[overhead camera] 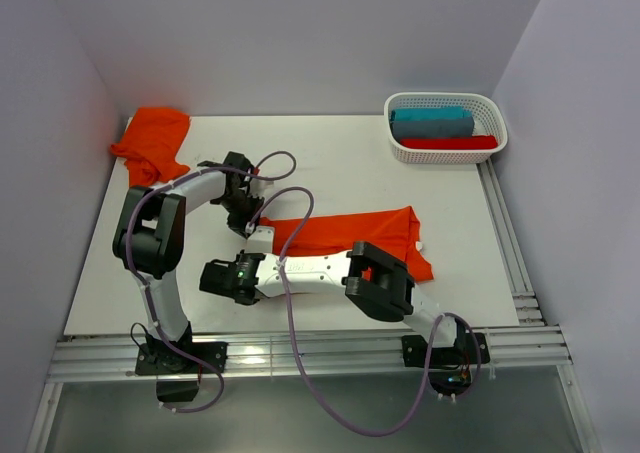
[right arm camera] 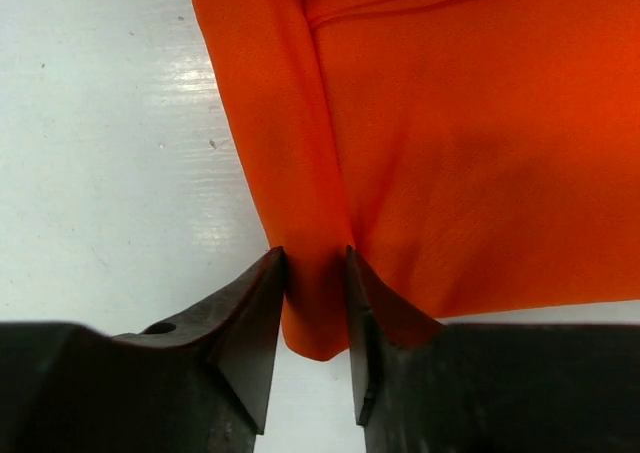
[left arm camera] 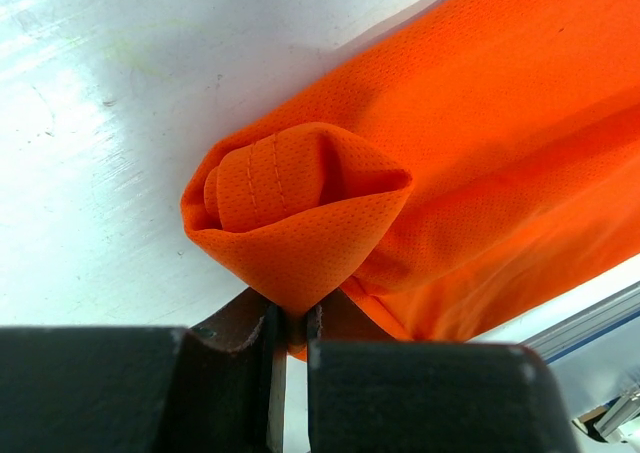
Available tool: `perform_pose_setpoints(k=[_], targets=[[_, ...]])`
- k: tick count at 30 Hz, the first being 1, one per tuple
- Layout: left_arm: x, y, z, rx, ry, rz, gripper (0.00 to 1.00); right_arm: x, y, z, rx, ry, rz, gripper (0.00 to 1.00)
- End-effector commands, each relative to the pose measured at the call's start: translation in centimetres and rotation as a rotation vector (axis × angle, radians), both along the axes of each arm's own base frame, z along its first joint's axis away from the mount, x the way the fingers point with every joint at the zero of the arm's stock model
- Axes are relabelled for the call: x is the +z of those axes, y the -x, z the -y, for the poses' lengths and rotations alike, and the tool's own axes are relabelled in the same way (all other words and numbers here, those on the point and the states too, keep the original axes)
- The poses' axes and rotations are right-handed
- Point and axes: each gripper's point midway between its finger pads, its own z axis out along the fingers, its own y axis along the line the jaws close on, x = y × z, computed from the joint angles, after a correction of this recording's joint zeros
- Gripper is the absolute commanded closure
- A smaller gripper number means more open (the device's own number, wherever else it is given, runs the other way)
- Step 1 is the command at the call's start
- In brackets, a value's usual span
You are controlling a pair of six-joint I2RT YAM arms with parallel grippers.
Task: Roll the t-shirts
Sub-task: Roll the tshirt
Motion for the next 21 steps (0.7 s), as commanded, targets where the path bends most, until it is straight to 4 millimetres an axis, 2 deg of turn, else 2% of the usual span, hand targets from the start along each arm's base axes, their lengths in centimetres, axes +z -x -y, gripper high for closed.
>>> perform_pose_setpoints(k=[1,4,6,7,8,9,10,11,12,13,14,15,16,17,19,21], targets=[[-1.7,-1.0,-0.9,-0.009,-0.080,0.029,1.00,-0.3,0.1,0.2,0.009,0.030,0.024,0.64],[-1.6,-1.1,-0.9,-0.012,-0.081,0.030,0.99,-0.9,0.4,-0.3,0.014,-0.006,0.011,0.72],[-1.5,-1.1,-0.8,-0.012,-0.079,0.026,0.96,-1.2,0.9,0.1,0.018,-0.028,-0.008,0.72],[-1.3,-1.1,-0.7,-0.016,-0.074,0.027,0.96,-1.1,0.8,-0.5,0.008,-0.077,-0.004,0.75],[-1.0,-1.4,-0.6,-0.016,-0.068,0.035,0.94,-1.3,1.2,0.4,0.005,-0.086,-0.012,0.76],[-0.9,-1.3,-0.5,-0.019,-0.061,0.030,0.92,-1.0,1.1,-0.6,-0.002,-0.164,-0.018,0.76],[-0.6,-1.6,-0.2,-0.021,-0.050,0.035,0.90,-1.0,1.2,-0.6,-0.009,-0.204,-0.022,0.77],[-0.4,-1.7,-0.2,-0.022,-0.047,0.035,0.87,-1.4,1.3,0.8,-0.022,-0.220,-0.030,0.77],[-0.2,-1.8,0.0,-0.028,-0.039,0.037,0.85,-1.4,1.6,0.8,-0.040,-0.274,-0.047,0.79],[0.1,-1.7,0.2,-0.033,-0.024,0.033,0.82,-0.8,1.2,-0.2,-0.049,-0.377,-0.038,0.80],[0.7,-2.1,0.4,-0.035,-0.014,0.049,0.77,-1.4,1.6,1.3,-0.060,-0.399,-0.047,0.82],[0.9,-2.2,0.6,-0.039,-0.005,0.052,0.75,-1.4,1.3,1.5,-0.074,-0.447,-0.050,0.83],[1.7,-2.3,0.9,-0.047,0.019,0.056,0.72,-0.6,1.1,0.4,-0.083,-0.556,-0.056,0.86],[2.1,-2.3,1.2,-0.051,0.037,0.055,0.65,-1.4,1.4,1.8,-0.093,-0.571,-0.070,0.87],[3.4,-2.5,1.9,-0.074,0.090,0.063,0.53,-1.4,1.2,2.1,-0.113,-0.675,-0.089,0.89],[4.4,-2.4,2.5,-0.102,0.136,0.066,0.47,-1.3,0.9,2.2,-0.127,-0.739,-0.098,0.90]])
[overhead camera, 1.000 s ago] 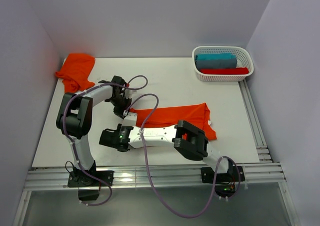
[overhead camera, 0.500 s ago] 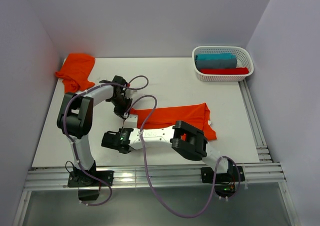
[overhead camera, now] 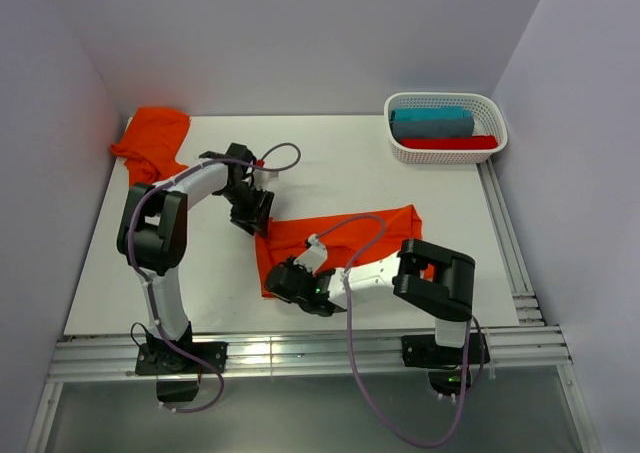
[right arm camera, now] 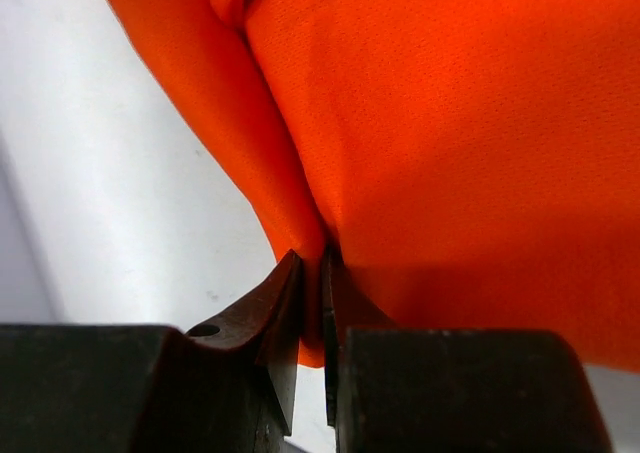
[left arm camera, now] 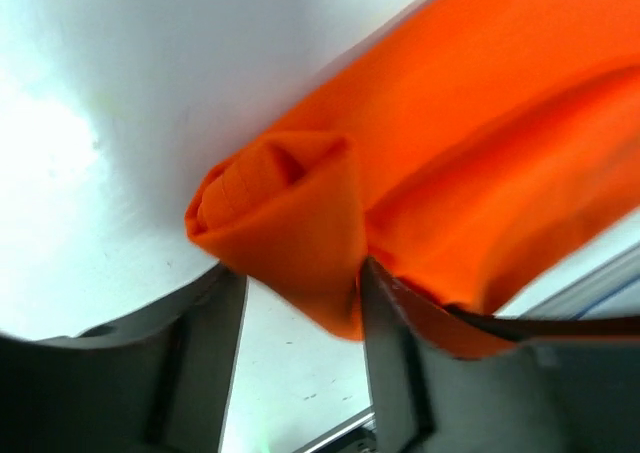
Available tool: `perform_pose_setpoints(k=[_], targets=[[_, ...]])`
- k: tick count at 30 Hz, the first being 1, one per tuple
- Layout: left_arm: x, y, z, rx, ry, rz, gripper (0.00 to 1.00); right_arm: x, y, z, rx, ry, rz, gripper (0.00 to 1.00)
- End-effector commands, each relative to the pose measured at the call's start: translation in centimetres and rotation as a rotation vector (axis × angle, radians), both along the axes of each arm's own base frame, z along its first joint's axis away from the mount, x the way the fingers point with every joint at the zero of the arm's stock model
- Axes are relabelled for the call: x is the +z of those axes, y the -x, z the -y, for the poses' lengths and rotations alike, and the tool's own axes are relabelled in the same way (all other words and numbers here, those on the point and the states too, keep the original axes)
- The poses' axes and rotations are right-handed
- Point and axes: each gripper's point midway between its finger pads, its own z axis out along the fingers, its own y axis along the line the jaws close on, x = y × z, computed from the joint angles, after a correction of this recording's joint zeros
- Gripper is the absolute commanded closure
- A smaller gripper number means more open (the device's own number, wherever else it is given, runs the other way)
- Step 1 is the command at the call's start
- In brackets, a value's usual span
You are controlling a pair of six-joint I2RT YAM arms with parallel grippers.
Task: Roll the t-shirts
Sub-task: Roll the tshirt
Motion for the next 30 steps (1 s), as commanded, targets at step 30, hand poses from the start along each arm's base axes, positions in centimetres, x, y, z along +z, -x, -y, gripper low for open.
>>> perform_pose_setpoints(k=[30], targets=[[-1.0,-0.5,-0.4,0.090,0.190,0.023,0.53,-1.6,-0.1,-0.8,-0.072,-0.613,-0.176,0.90]])
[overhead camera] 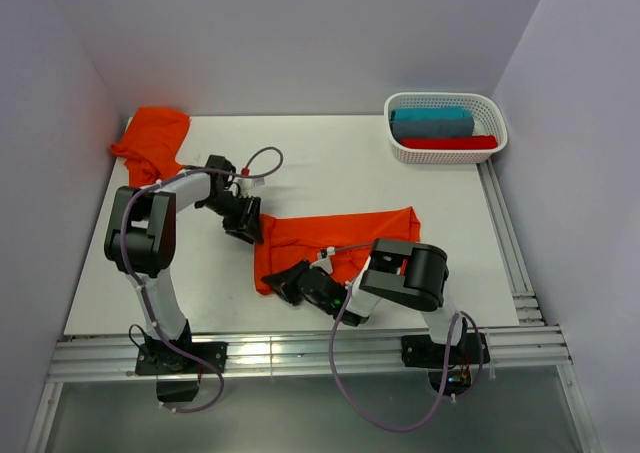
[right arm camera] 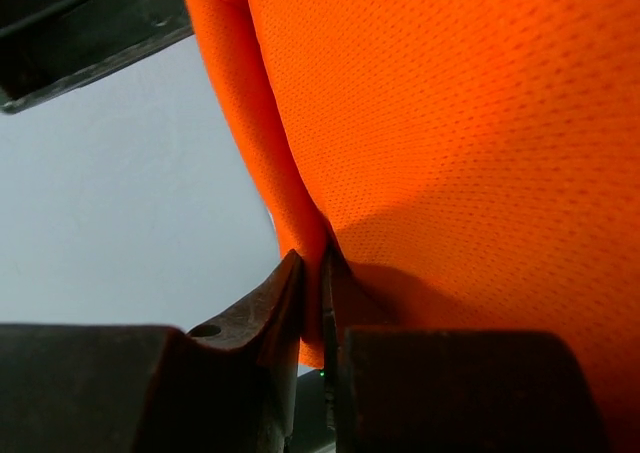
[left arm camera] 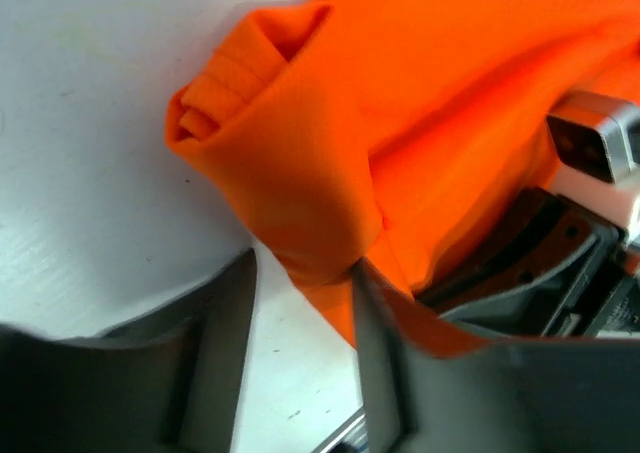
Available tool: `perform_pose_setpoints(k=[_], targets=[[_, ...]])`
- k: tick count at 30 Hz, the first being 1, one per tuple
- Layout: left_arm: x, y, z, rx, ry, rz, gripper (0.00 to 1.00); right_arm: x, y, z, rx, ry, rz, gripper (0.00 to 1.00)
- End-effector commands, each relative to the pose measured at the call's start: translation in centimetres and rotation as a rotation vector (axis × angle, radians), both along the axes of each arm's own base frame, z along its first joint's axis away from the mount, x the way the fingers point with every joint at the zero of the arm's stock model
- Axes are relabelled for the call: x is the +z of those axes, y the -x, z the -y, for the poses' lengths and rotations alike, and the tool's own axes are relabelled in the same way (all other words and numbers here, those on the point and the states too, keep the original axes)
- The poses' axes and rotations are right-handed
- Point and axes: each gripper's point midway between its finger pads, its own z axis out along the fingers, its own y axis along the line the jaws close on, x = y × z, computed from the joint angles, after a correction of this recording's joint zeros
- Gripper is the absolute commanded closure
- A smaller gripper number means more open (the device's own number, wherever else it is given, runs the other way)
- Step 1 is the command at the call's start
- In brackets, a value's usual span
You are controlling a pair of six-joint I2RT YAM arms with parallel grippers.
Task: Roll the t-shirts
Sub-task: Roll the tshirt
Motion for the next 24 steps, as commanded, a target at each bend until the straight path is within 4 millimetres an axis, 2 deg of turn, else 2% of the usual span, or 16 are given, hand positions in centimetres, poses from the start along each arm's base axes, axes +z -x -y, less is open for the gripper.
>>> perform_pose_setpoints(k=[1,2,3,4,5,6,7,9,10,12,14,15,16,18,19,24], targets=[[-0.6,-2.0,0.0,0.047,-0.073,0.061,0.60,-1.7,0.6,0.6,0.013,0.052,-0.058,0.89],[-0.6,-2.0,-0.1,0.045,-0.090,0.065,0.68,-1.7,0.6,0.6,0.016,0.072,-0.059,0.87],[-0.8,-1.9,-0.4,0.042,-0.135,0.070,0.71,-3.1,0.8,1.3,0.019,0.156,-0.067,0.80],[-0.7,-2.0,-0.5,0.040,-0.155,0.085,0.75,-2.2,0.5,1.0,0.019,0.166,-0.057,0.77],[-0.6,-2.1,-0.5,0.037,-0.171,0.093,0.81,-2.2,0.7,1.0,0.030,0.208,-0.045,0.73],[-0.6,-2.0,-0.7,0.032,-0.199,0.099,0.83,-3.4,0.9,2.0,0.025,0.293,-0.059,0.70],[-0.6,-2.0,-0.7,0.030,-0.210,0.103,0.85,-2.3,0.6,1.5,0.026,0.296,-0.046,0.67],[-0.7,-2.0,-0.9,0.024,-0.247,0.113,0.89,-3.0,1.1,2.4,0.038,0.399,-0.047,0.61],[-0.7,-1.9,-1.0,0.021,-0.259,0.113,0.89,-1.9,0.7,1.9,0.029,0.402,-0.028,0.58],[-0.8,-1.8,-1.0,0.017,-0.280,0.116,0.90,-2.2,1.0,2.8,0.030,0.494,-0.020,0.52],[-0.8,-1.7,-1.2,0.014,-0.294,0.116,0.90,-1.3,0.9,2.3,0.038,0.535,-0.005,0.49],[-0.7,-1.7,-1.1,0.008,-0.298,0.122,0.90,-2.0,1.5,3.3,0.048,0.617,-0.016,0.48],[-0.6,-1.8,-1.1,0.010,-0.305,0.125,0.90,-1.0,1.3,2.5,0.047,0.626,-0.008,0.47],[-0.5,-1.8,-1.1,0.004,-0.314,0.128,0.90,-1.5,1.6,3.9,0.052,0.750,-0.009,0.44],[-0.5,-1.7,-1.1,0.004,-0.318,0.125,0.90,-0.5,1.7,2.8,0.057,0.753,0.004,0.43],[-0.5,-1.6,-0.8,-0.011,-0.331,0.127,0.90,1.3,2.1,3.4,0.062,0.907,0.047,0.40]])
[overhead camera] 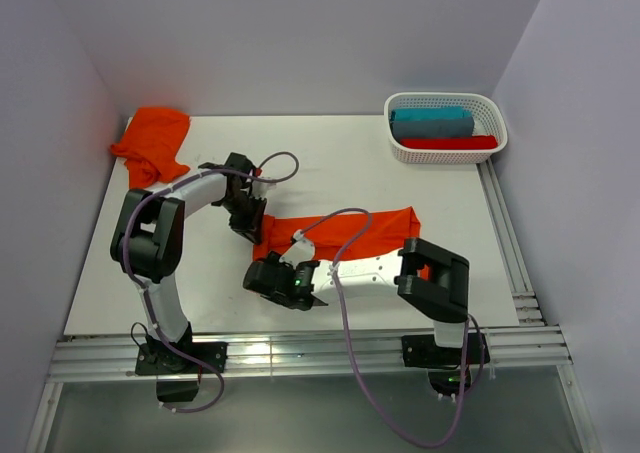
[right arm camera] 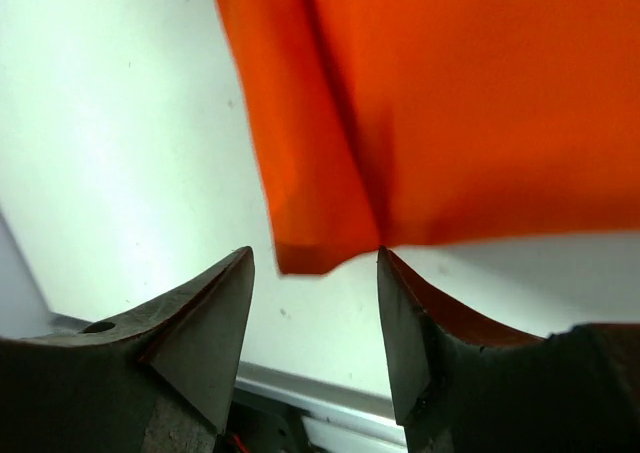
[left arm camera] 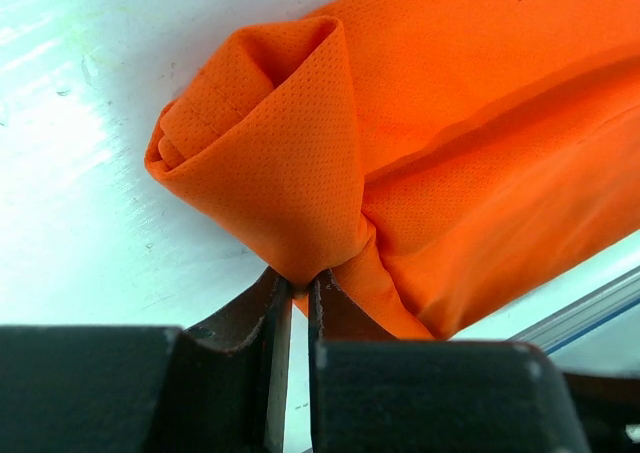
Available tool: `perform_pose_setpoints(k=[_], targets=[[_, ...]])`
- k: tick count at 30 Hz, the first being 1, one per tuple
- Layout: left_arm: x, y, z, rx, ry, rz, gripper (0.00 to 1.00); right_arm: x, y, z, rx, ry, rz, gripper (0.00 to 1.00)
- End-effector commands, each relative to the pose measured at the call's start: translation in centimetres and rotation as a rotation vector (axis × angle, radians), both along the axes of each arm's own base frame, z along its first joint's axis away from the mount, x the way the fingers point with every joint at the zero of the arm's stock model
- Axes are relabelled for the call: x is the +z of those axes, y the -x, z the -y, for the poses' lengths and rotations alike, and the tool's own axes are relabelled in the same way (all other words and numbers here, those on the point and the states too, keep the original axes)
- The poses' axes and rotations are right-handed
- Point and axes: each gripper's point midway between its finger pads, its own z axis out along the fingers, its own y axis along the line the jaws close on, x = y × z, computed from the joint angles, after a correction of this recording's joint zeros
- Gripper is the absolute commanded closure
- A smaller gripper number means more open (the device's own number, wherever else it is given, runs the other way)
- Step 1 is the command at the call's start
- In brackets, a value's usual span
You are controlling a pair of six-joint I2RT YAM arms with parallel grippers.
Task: Roll the t-shirts
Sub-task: Roll the tshirt
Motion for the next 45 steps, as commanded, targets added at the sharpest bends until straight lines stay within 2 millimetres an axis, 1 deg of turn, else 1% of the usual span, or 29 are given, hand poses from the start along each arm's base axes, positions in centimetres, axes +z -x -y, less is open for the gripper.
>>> perform_pose_setpoints(k=[1,5,6,8,9,11,13,15,16,17,18,19,20,21,23,24,29,37,41,45], targets=[[-0.1,-1.4,-0.9,-0.007,-0.081,0.070,0.90,0.4,0.2,2.9,0.010,0.242,0.056,0.40],[0.1,-1.5,-0.8,-0.011,-0.085,0.073,0.90,1.6,0.4,3.3,0.022,0.319,0.077,0.40],[0.1,-1.4,-0.8,-0.014,-0.088,0.070,0.90,2.3,0.2,3.1,0.020,0.315,0.093,0.40],[0.0,-1.4,-0.7,-0.013,-0.090,0.068,0.90,2.6,0.2,3.5,0.025,0.349,0.104,0.40],[0.1,-1.4,-0.7,-0.015,-0.091,0.069,0.90,3.2,-0.1,3.4,0.020,0.351,0.121,0.40],[0.1,-1.4,-0.7,-0.018,-0.091,0.071,0.90,3.7,-0.5,3.3,0.036,0.377,0.155,0.40],[0.2,-1.4,-0.7,-0.021,-0.091,0.072,0.89,4.6,-1.4,2.7,0.060,0.407,0.212,0.42],[0.2,-1.3,-0.7,-0.023,-0.093,0.069,0.90,5.3,-2.4,1.3,0.090,0.437,0.267,0.44],[0.2,-1.3,-0.7,-0.023,-0.093,0.069,0.89,5.4,-2.8,1.0,0.094,0.460,0.281,0.44],[0.3,-1.3,-0.6,-0.023,-0.093,0.069,0.89,5.4,-3.2,1.3,0.101,0.508,0.287,0.44],[0.3,-1.3,-0.6,-0.024,-0.095,0.070,0.89,5.6,-3.9,0.1,0.099,0.517,0.302,0.45],[0.4,-1.3,-0.6,-0.025,-0.095,0.070,0.89,5.7,-4.2,-0.1,0.114,0.549,0.321,0.47],[0.4,-1.3,-0.7,-0.024,-0.096,0.069,0.89,5.7,-4.5,-0.3,0.121,0.569,0.325,0.49],[0.4,-1.3,-0.6,-0.024,-0.096,0.070,0.89,5.4,-5.1,-0.9,0.122,0.575,0.334,0.50],[0.4,-1.4,-0.6,-0.025,-0.096,0.070,0.89,5.1,-5.4,-1.6,0.144,0.586,0.351,0.51],[0.5,-1.3,-0.6,-0.025,-0.097,0.067,0.90,4.6,-5.7,-1.7,0.146,0.593,0.352,0.51],[0.6,-1.4,-0.4,-0.028,-0.098,0.069,0.90,3.3,-6.6,-1.7,0.157,0.626,0.347,0.51],[0.5,-1.5,-0.4,-0.029,-0.101,0.069,0.90,0.9,-6.0,-2.3,0.208,0.671,0.304,0.49],[0.4,-1.5,-0.3,-0.032,-0.104,0.065,0.90,-0.5,-5.5,-2.2,0.228,0.684,0.266,0.48],[0.4,-1.5,-0.2,-0.033,-0.105,0.067,0.90,-1.1,-5.0,-1.4,0.209,0.718,0.226,0.47]])
